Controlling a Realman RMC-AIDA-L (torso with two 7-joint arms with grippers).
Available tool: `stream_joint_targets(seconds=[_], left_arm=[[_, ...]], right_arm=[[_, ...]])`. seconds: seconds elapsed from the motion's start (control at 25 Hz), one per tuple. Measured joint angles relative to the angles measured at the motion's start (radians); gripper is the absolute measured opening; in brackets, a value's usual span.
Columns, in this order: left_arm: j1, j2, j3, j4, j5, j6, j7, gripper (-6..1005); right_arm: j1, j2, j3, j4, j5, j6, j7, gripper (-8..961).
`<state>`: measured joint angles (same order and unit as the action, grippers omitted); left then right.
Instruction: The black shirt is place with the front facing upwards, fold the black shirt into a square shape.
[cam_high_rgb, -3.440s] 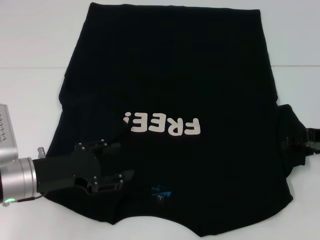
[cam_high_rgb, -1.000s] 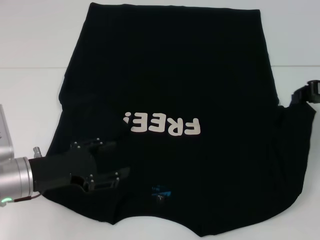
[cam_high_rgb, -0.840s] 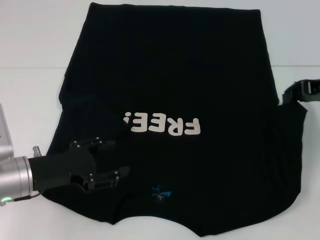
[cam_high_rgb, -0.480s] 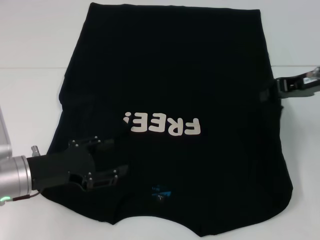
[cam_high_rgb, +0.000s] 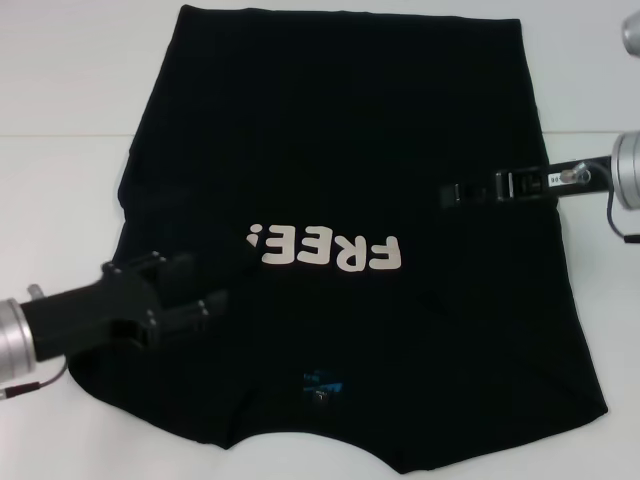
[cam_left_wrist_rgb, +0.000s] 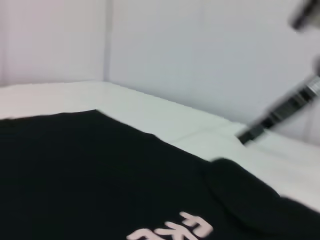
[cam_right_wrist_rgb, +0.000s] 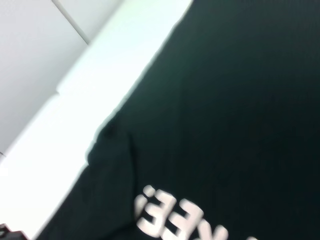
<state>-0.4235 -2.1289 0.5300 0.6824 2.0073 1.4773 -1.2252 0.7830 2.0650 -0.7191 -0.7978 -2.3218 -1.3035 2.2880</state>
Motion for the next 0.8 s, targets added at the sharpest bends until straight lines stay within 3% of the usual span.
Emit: stream_joint_targets(seconds=[0.2, 0.4, 0.48, 0.64, 0.8], left_arm=[[-0.006, 0.035, -0.029, 0.004, 0.0, 0.021, -0.269, 749], [-0.019, 0.112, -0.002, 0.005, 0.023, 0.082, -0.582, 748], [-0.026, 0.15, 0.028, 0.007, 0.053, 0.086, -0.73, 748], [-0.054, 0.21, 0.052, 0.013, 0.159, 0.096, -0.967, 748], [-0.073, 0.237, 0.05, 0.053, 0.277, 0.114, -1.119, 748]], right_arm=[[-0.096, 0.004, 0.003, 0.069, 0.214, 0.004, -0.279, 504], [-0.186, 0.027, -0.003, 0.141, 0.333, -0.039, -0.681, 629], [-0.208, 0.027, -0.003, 0.231, 0.364, -0.081, -0.915, 678], [-0.215, 0.028, -0.015, 0.301, 0.362, -0.103, -1.094, 748], [-0.218, 0.03, -0.052, 0.357, 0.361, -0.096, -1.213, 738]])
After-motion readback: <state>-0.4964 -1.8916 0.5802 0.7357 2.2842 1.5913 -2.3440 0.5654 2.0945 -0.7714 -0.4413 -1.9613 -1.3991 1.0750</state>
